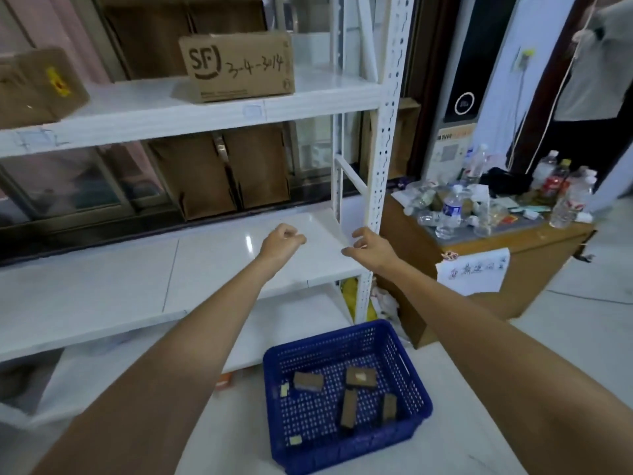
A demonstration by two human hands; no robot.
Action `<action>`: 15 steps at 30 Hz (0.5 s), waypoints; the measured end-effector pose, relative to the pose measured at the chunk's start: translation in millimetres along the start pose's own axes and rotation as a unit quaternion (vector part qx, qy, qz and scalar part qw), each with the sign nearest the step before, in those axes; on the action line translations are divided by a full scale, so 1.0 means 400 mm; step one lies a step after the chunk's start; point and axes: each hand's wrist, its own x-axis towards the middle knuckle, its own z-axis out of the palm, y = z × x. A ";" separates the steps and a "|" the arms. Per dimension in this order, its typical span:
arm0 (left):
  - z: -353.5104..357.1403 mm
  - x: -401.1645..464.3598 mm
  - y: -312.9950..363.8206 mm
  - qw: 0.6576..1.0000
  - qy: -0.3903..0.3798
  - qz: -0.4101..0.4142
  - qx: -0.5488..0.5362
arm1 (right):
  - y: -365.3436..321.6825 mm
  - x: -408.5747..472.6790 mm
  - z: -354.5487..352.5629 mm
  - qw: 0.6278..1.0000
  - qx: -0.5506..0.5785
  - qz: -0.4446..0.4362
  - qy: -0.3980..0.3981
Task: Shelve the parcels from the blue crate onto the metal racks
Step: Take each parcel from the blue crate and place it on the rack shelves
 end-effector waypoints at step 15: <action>0.341 0.193 -0.184 0.985 -0.136 -0.097 0.032 | 0.404 0.185 0.042 0.981 0.030 0.170 -0.088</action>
